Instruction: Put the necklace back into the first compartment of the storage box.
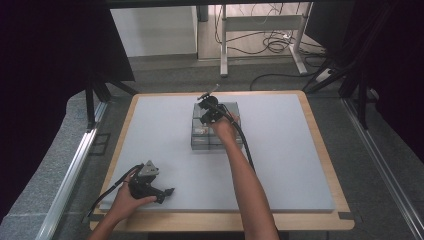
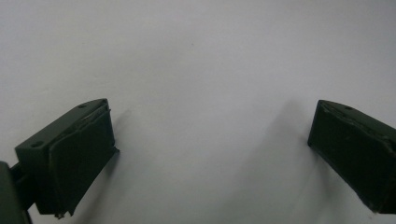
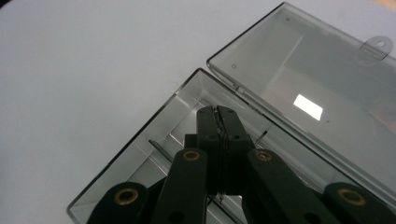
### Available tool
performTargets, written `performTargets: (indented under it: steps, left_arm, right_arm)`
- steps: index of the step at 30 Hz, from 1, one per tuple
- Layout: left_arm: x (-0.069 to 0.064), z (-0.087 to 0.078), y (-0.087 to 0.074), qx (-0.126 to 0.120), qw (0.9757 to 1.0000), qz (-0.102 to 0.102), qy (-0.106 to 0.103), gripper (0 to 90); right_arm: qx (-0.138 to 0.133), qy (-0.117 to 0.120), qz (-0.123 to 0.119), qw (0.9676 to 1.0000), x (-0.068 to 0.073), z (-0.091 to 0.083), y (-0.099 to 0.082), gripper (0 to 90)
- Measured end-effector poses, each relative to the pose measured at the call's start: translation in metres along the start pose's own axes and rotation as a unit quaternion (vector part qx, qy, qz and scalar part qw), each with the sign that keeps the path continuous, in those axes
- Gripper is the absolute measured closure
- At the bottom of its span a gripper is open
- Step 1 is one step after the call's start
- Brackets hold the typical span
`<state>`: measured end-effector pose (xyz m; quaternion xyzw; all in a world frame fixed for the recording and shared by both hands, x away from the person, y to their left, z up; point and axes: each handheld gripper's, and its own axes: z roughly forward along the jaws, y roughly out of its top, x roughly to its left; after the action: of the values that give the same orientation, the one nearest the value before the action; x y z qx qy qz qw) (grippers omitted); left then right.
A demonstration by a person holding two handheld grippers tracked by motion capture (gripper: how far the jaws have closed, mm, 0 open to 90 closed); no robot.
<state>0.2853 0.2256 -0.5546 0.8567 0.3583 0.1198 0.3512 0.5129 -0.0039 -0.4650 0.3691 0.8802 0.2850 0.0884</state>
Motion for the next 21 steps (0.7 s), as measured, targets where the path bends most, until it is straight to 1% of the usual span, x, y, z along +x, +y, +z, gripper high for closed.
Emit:
performTargets:
  steps: [6, 7, 13, 14, 17, 20, 21]
  left_arm:
    - [0.0, 0.0, 0.0, -0.001, 1.0, 0.0, 0.0, 0.3]
    - [0.0, 0.0, 0.0, -0.001, 1.0, -0.001, -0.001, 0.4]
    - [0.0, 0.0, 0.0, -0.001, 1.0, -0.001, 0.0, 0.4]
    - [0.0, 0.0, 0.0, -0.001, 1.0, -0.001, 0.0, 0.4]
    - [0.0, 0.0, 0.0, -0.001, 1.0, -0.001, 0.0, 0.4]
    - [0.0, 0.0, 0.0, -0.001, 1.0, -0.001, 0.0, 0.3]
    - [0.0, 0.0, 0.0, -0.001, 1.0, -0.001, 0.0, 0.3]
  right_arm:
    - [0.014, 0.004, 0.004, 0.9999, 0.001, 0.012, -0.003, 87.6]
    - [0.02, 0.004, 0.0, 0.9998, 0.003, 0.015, -0.004, 87.6]
    - [0.032, -0.001, -0.001, 0.9995, 0.004, 0.022, -0.006, 86.8]
    - [0.035, -0.002, -0.001, 0.9994, 0.004, 0.024, -0.006, 85.2]
    - [0.035, -0.005, 0.001, 0.9994, 0.003, 0.025, -0.008, 76.2]
    - [0.024, -0.001, 0.008, 0.9997, 0.0, 0.02, -0.009, 70.2]
    - [0.011, 0.0, 0.013, 0.9998, 0.0, 0.015, -0.01, 64.6]
